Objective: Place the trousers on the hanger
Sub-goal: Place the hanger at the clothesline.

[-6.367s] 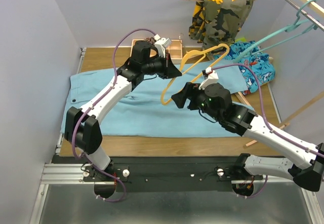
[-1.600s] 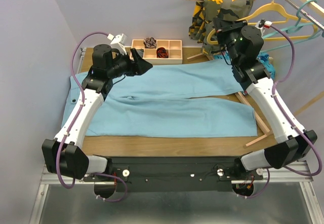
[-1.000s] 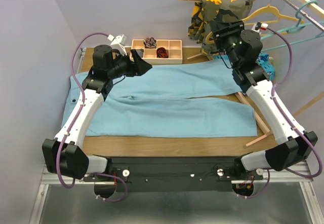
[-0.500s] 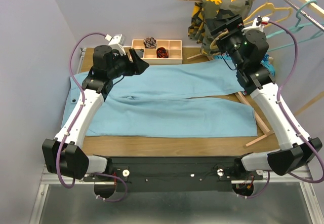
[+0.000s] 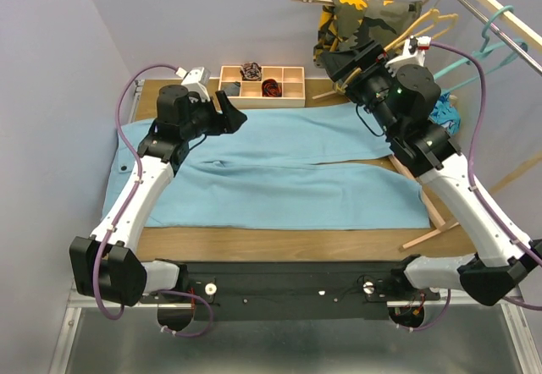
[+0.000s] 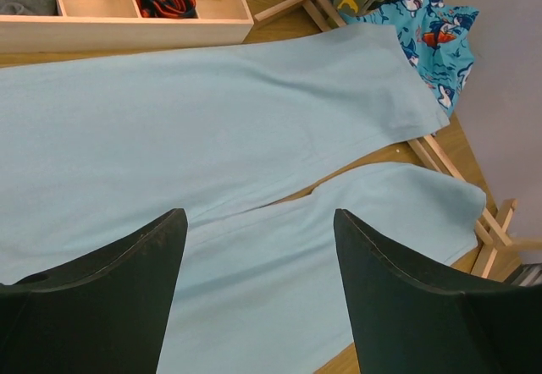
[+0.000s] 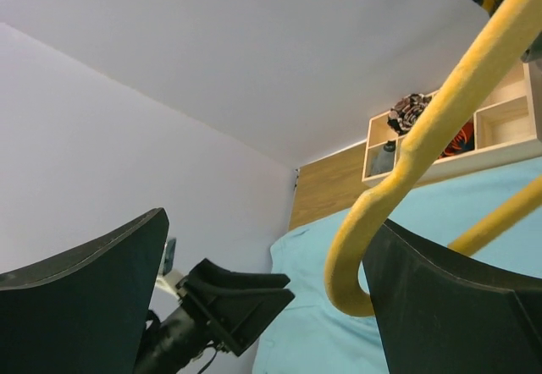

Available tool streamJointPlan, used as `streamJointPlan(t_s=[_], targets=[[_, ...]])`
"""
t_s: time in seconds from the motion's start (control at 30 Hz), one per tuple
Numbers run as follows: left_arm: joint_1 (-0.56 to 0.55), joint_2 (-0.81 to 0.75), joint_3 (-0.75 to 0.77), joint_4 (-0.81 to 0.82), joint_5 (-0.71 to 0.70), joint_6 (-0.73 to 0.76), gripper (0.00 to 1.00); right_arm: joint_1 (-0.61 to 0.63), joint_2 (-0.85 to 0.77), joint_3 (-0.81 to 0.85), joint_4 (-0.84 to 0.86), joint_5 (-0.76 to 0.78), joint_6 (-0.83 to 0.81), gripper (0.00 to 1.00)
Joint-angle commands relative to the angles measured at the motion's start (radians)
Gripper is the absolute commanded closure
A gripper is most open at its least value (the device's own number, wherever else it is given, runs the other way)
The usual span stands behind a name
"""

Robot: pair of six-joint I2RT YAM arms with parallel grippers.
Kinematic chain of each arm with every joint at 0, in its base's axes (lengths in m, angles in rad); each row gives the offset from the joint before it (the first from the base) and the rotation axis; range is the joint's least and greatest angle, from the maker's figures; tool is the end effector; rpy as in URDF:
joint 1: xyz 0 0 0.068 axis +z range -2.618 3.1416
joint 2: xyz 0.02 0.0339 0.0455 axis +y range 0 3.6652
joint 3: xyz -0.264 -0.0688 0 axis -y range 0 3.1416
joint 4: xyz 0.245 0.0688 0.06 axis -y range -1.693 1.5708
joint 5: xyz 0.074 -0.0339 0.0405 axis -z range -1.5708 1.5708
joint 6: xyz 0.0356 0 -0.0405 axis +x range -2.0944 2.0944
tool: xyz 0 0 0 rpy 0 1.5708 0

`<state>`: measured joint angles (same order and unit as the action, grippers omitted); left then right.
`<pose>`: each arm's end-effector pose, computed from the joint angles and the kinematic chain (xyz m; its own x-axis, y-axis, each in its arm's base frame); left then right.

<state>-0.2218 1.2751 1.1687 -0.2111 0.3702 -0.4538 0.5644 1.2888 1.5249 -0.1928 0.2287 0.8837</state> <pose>0.2848 -0.0774 0.3662 -0.5106 -0.3038 -0.8043 0.3522 0.7795 -0.5180 0.2403 0.1426 0.4874 -0.2316 0.7445 -0.6261 -0.2373 0.5809 0.7786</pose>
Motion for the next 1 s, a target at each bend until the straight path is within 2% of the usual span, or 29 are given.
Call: streamJointPlan(t_s=[0.0, 0.13, 0.37, 0.97], targets=[[0.007, -0.022, -0.026, 0.016, -0.004, 0.02, 0.21, 0.075, -0.042, -0.034, -0.123, 0.086, -0.003, 0.0], [0.007, -0.025, -0.03, 0.01, -0.007, 0.03, 0.19, 0.126, -0.071, -0.104, -0.126, 0.103, 0.014, 0.0], [0.007, -0.033, -0.037, -0.005, -0.028, 0.043, 0.18, 0.204, -0.053, -0.074, -0.154, 0.152, -0.071, 0.0], [0.007, 0.001, -0.021, 0.01, -0.011, 0.043, 0.17, 0.213, -0.083, -0.08, -0.181, 0.195, -0.085, 0.0]])
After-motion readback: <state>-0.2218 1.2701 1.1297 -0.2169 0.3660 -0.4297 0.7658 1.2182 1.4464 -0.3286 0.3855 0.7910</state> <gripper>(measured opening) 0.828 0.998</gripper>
